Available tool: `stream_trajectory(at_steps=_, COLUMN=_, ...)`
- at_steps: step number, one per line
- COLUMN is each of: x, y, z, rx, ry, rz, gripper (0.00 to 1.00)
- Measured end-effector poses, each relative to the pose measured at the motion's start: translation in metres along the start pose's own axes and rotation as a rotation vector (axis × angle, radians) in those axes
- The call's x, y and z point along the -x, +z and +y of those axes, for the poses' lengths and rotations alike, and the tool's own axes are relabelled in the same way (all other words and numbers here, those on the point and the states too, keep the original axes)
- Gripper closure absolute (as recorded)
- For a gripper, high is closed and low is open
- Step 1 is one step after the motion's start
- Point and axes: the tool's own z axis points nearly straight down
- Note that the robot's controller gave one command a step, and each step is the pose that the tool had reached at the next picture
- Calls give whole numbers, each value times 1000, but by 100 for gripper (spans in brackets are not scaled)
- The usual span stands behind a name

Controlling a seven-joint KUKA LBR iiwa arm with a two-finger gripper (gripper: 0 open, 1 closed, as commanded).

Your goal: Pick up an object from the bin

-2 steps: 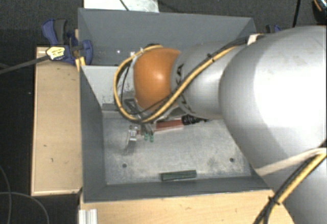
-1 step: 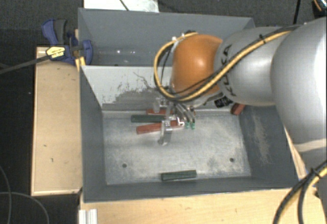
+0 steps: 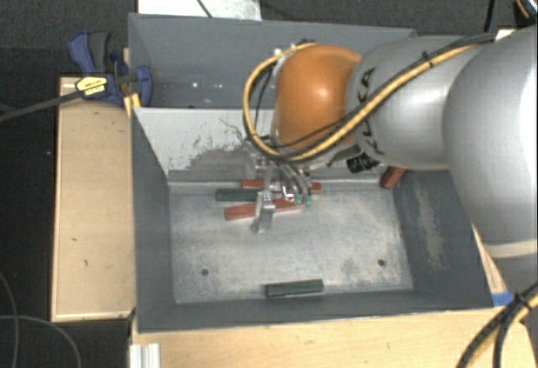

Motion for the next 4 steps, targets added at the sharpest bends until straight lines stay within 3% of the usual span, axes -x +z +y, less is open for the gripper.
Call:
stream_trajectory(at_steps=1, x=2, y=56, z=3, rx=-3, ry=151, rz=7, gripper=0)
stream_trajectory(at_steps=2, x=3, y=55, z=3, rx=-2, ry=153, rz=5, gripper=0)
stream_trajectory(at_steps=3, x=5, y=52, z=4, rx=-1, ry=156, rz=1, gripper=100)
stream_trajectory(at_steps=4, x=8, y=-64, z=4, rx=1, ry=157, rz=-4, gripper=100)
